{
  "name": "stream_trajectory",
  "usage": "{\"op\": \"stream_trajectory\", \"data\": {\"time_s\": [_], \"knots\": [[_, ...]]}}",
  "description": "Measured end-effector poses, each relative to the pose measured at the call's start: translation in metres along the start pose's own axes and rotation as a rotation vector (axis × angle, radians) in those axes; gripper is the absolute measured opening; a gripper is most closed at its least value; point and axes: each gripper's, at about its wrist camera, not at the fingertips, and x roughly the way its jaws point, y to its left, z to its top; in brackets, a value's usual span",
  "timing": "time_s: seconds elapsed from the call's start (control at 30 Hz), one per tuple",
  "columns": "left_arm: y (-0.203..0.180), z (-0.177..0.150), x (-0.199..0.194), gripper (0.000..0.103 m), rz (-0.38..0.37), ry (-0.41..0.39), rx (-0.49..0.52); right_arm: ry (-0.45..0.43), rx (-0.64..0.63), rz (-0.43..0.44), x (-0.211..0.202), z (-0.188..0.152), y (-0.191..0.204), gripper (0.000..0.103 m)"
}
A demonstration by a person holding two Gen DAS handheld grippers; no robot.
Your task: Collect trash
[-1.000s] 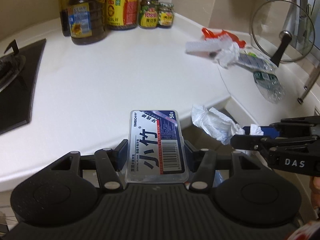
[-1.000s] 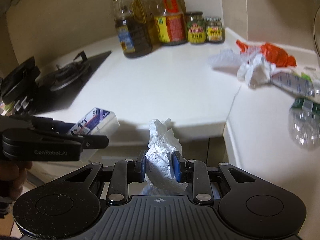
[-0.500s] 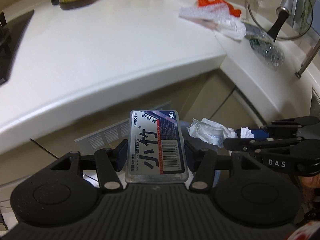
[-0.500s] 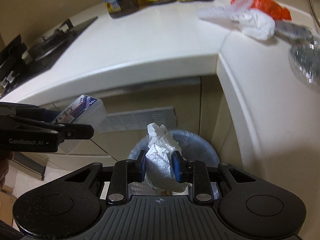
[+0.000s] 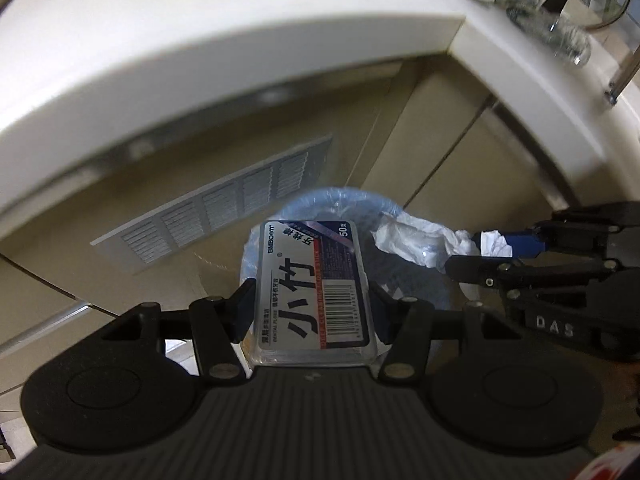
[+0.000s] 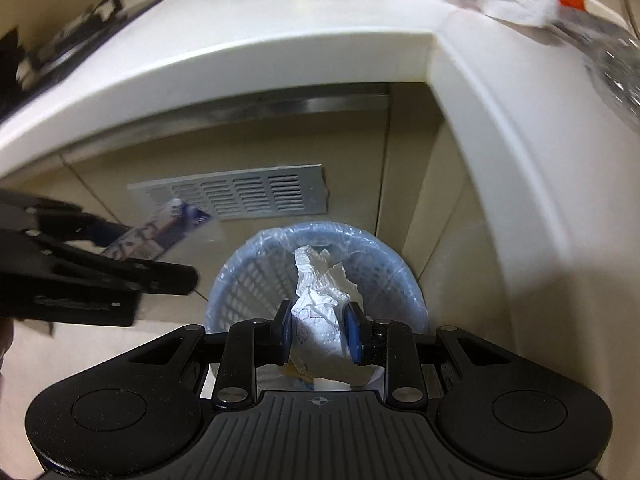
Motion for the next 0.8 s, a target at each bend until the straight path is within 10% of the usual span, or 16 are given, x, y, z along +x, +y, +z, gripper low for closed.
{"op": "stream_trajectory", "data": {"time_s": [0.8], "knots": [[0.013, -0.003, 0.082, 0.054, -0.045, 0.098, 0.06, 0.155, -0.084, -0.014, 0.084, -0.025, 0.001, 0.028]]}}
